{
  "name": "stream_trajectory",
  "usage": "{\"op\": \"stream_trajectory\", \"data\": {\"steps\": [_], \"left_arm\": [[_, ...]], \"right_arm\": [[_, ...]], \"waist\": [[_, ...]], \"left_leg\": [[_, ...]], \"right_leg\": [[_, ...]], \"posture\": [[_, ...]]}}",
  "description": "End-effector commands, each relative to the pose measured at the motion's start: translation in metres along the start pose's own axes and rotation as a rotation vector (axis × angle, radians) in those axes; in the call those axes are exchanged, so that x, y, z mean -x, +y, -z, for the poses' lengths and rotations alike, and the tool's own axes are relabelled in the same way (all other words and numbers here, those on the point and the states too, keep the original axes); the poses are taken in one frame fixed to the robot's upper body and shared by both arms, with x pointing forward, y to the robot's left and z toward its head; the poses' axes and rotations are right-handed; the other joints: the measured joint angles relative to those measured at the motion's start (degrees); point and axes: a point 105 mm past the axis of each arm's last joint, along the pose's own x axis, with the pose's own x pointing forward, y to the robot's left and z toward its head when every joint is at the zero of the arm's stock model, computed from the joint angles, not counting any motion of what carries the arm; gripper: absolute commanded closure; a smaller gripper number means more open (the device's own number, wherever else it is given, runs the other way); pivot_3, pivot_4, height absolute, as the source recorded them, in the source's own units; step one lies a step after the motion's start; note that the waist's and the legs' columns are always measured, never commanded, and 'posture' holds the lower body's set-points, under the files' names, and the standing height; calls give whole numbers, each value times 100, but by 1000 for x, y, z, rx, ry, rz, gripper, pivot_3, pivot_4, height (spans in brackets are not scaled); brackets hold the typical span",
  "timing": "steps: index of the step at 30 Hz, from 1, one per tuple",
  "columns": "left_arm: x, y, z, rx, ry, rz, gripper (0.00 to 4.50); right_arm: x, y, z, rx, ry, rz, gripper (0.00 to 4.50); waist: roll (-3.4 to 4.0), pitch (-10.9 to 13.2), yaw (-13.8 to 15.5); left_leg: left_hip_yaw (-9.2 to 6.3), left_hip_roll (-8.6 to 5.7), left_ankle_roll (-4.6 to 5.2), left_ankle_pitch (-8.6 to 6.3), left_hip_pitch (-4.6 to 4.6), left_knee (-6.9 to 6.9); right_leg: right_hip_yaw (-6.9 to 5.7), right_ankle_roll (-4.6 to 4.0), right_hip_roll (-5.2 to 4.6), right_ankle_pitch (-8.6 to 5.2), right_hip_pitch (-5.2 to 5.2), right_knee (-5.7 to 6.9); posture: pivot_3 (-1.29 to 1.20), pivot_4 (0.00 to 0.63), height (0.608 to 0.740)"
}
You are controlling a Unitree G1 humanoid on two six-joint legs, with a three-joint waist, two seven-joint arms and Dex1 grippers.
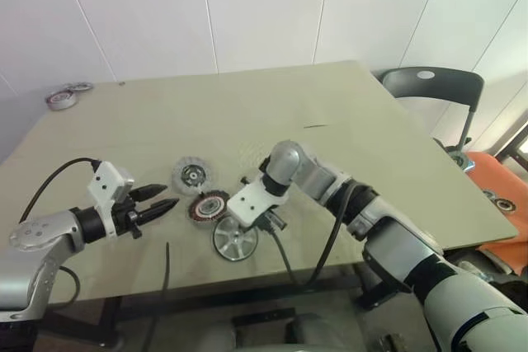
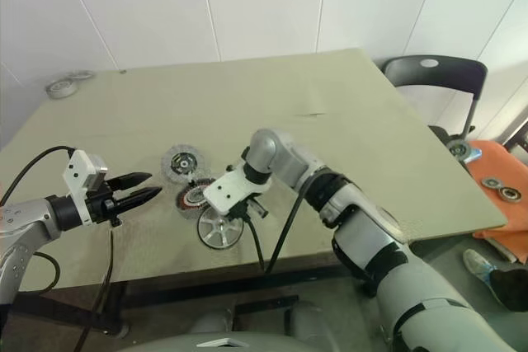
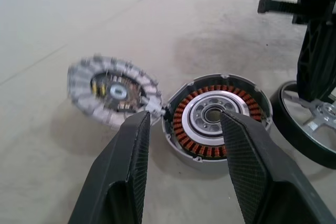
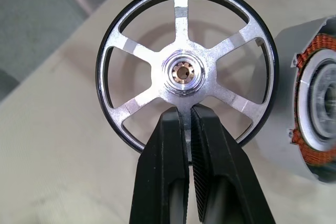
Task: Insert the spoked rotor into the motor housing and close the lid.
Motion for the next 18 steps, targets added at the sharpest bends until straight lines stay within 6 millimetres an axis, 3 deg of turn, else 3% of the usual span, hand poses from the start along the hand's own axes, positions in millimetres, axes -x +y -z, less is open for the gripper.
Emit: {"op": "stream_trajectory", "data": {"steps": [1, 13, 18], "left_arm": [[0, 5, -9, -42, -25, -8, 2237], [-3, 8, -12, -51, -40, -5, 2237], [-2, 10, -12, -54, -41, -11, 2237]], "right_arm": [[17, -8, 0, 28, 30, 26, 4490], [30, 17, 31, -35, 104, -41, 4490], [35, 1, 21, -5, 86, 0, 4490]], "waist": [[0, 0, 1], [0, 0, -1], [1, 0, -8]], "left_leg": [[0, 0, 0, 0, -1, 0], [1, -1, 0, 0, -6, -3], [1, -1, 0, 0, -6, -2]], "right_leg": [[0, 0, -1, 0, 0, -1], [1, 0, -2, 0, -4, -6], [1, 0, -2, 0, -3, -6]], "posture": [[0, 0, 740], [0, 0, 740], [0, 0, 740]]}}
